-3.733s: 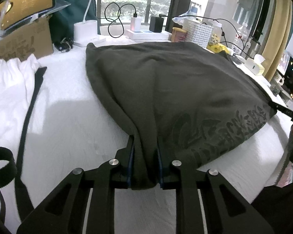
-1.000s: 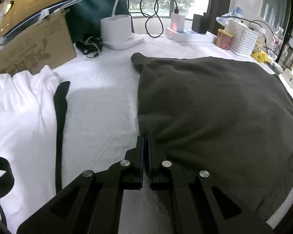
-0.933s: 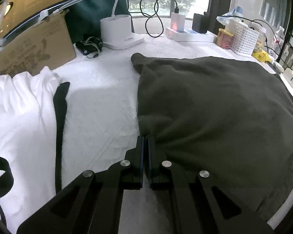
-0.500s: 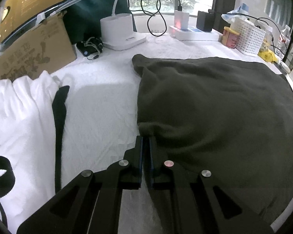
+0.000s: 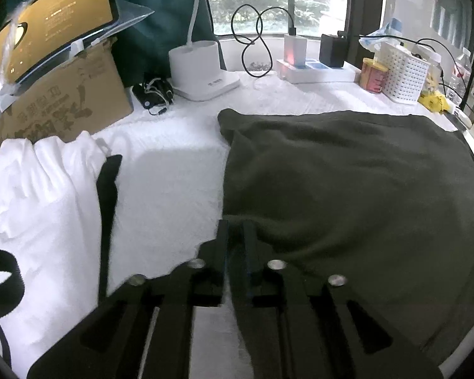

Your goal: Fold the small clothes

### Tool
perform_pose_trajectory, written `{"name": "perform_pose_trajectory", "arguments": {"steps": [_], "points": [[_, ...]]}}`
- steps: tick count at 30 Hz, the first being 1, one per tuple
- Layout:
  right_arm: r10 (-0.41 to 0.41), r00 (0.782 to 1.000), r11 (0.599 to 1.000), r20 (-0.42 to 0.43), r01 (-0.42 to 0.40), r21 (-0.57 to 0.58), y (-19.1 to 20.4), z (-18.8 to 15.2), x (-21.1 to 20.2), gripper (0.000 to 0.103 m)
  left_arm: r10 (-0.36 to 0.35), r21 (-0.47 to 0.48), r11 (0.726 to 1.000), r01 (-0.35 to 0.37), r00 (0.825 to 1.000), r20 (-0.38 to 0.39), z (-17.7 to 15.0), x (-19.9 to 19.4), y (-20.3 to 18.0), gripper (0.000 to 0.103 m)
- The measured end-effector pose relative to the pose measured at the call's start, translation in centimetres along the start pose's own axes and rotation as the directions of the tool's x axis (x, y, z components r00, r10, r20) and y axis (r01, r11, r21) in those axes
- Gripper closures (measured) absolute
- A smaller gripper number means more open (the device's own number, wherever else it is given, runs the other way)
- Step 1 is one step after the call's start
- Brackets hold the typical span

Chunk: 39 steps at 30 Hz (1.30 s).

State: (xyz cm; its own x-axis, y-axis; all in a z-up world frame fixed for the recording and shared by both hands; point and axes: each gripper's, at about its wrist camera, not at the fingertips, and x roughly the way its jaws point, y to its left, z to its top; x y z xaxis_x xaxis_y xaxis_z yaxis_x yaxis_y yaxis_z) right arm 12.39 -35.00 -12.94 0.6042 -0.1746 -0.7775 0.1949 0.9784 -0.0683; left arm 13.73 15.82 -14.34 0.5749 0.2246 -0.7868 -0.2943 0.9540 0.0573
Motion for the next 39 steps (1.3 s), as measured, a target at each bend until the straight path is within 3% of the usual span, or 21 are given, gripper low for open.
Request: {"name": "perform_pose_trajectory", "arguments": {"steps": [1,2,3,7,11,13,15,17,20,26,28,30,33,35,39], "points": [[-0.005,1.000,1.000,0.000,0.005,-0.001,0.1,0.0,-0.1,0.099,-0.002,-0.005,1.000,0.002,1.000,0.000,0.0,0.0,-0.1,0.054],[-0.012,1.000,1.000,-0.001,0.012,-0.004,0.2,-0.1,-0.1,0.099,-0.002,-0.015,1.000,0.002,1.000,0.005,0.0,-0.1,-0.2,0.037],[-0.016,1.000,1.000,-0.003,0.016,-0.007,0.2,-0.1,-0.2,0.099,-0.004,-0.021,1.000,0.004,1.000,0.013,0.0,-0.2,-0.2,0.035],[-0.040,0.999,0.999,0.005,0.040,-0.016,0.3,-0.4,-0.4,0.099,-0.016,-0.023,1.000,0.016,1.000,0.019,0.1,-0.7,-0.3,0.035],[-0.050,0.999,0.999,0.013,0.050,-0.007,0.1,-0.8,-0.8,0.096,0.015,0.001,1.000,-0.015,0.999,0.033,-0.1,-1.2,-0.8,0.035],[-0.062,0.998,0.998,0.022,0.062,-0.009,-0.1,-1.0,-0.9,0.084,0.010,0.003,1.000,-0.010,1.000,0.030,-0.3,-1.3,-1.1,0.035],[-0.084,0.996,0.996,0.025,0.085,-0.007,-0.4,-1.3,-1.2,0.061,0.008,0.011,1.000,-0.008,0.999,0.032,-0.6,-1.5,-1.5,0.035],[-0.095,0.995,0.995,0.026,0.095,0.001,-0.9,-1.7,-1.5,0.049,0.005,0.016,1.000,-0.005,0.999,0.043,-0.9,-1.9,-2.1,0.034],[-0.090,0.995,0.996,0.030,0.090,0.009,-1.3,-2.2,-2.2,0.048,0.002,-0.008,1.000,-0.001,0.998,0.070,-1.1,-2.6,-2.5,0.026],[-0.086,0.995,0.996,0.049,0.085,0.023,-1.6,-3.0,-4.1,0.048,-0.040,0.014,0.999,0.039,0.992,0.118,-1.0,-4.1,-4.0,0.025],[-0.097,0.994,0.995,0.060,0.095,0.021,-1.5,-3.4,-4.7,0.043,-0.055,0.031,0.998,0.051,0.990,0.132,-1.1,-4.6,-4.6,0.025],[-0.089,0.994,0.996,0.068,0.087,0.028,-1.4,-3.9,-5.2,0.029,-0.076,0.048,0.996,0.070,0.987,0.143,-1.2,-5.1,-5.4,0.025],[-0.086,0.993,0.996,0.077,0.084,0.033,-1.2,-4.7,-6.0,0.029,-0.110,0.076,0.992,0.099,0.981,0.158,-1.4,-5.8,-6.6,0.022],[-0.082,0.993,0.996,0.083,0.080,0.034,-1.0,-5.1,-6.6,0.029,-0.132,0.083,0.989,0.119,0.977,0.166,-1.6,-6.3,-7.2,0.014],[-0.077,0.992,0.997,0.099,0.074,0.032,-0.7,-5.9,-8.0,0.029,-0.163,0.089,0.985,0.150,0.972,0.168,-2.2,-6.9,-8.1,0.012]]}}
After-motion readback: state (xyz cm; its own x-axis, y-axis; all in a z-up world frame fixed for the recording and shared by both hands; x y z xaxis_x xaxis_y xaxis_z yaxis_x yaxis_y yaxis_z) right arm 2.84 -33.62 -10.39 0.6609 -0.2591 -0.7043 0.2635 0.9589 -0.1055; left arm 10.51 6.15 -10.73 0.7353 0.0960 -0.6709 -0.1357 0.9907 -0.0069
